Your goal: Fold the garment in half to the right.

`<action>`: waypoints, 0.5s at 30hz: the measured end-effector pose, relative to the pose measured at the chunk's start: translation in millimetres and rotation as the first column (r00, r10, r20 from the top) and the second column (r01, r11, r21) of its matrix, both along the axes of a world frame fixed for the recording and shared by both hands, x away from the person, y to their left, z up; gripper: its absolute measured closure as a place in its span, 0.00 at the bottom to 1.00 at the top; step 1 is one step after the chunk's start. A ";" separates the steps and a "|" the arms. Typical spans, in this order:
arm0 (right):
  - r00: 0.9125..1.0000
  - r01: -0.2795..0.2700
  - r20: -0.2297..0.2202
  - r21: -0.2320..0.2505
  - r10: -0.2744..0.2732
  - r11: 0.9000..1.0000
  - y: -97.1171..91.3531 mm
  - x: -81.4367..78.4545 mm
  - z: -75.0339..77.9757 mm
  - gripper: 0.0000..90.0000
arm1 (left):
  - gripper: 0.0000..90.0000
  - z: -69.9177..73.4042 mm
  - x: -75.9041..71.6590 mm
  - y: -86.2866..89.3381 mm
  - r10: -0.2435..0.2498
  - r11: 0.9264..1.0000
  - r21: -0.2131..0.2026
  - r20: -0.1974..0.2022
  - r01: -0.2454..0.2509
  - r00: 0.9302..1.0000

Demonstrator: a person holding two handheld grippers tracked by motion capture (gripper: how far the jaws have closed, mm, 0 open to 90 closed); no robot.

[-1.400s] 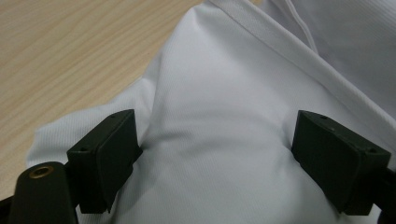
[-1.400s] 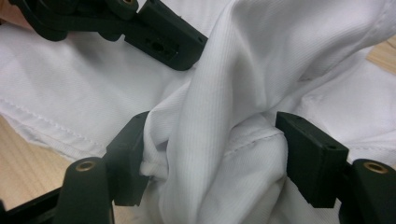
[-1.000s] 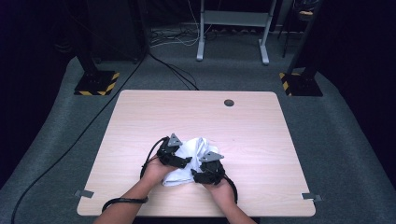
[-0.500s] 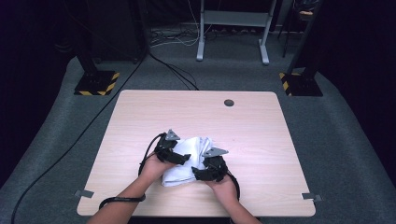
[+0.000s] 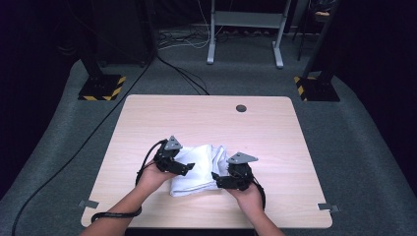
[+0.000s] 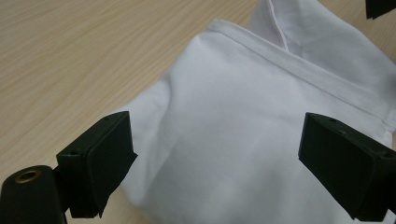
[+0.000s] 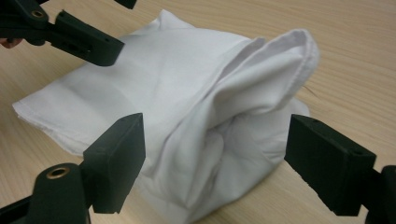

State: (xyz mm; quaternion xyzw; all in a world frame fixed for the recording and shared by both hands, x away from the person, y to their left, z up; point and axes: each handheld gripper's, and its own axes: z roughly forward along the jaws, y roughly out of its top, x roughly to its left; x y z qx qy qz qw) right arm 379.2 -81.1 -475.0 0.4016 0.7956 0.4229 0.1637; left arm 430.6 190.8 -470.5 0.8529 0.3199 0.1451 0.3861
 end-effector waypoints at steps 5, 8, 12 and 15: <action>1.000 0.016 -0.012 -0.013 -0.016 1.000 -18.0 -5.0 -3.4 0.21 | 0.11 -6.5 -6.9 11.5 0.012 1.000 -0.018 -0.011 -0.012 1.000; 0.999 0.027 -0.022 -0.003 -0.027 1.000 -27.4 -7.7 -5.0 0.21 | 0.11 -8.6 -13.0 20.2 0.017 0.999 -0.038 -0.013 -0.018 1.000; 0.999 0.022 -0.034 0.002 -0.022 1.000 -36.1 -11.4 -7.9 0.21 | 0.11 -11.1 -18.8 31.7 0.023 0.999 -0.032 -0.008 -0.023 1.000; 0.999 0.026 -0.042 -0.001 -0.026 1.000 -39.8 -13.3 -10.7 0.21 | 0.11 -12.4 -21.5 39.5 0.035 0.998 -0.043 -0.010 -0.036 0.999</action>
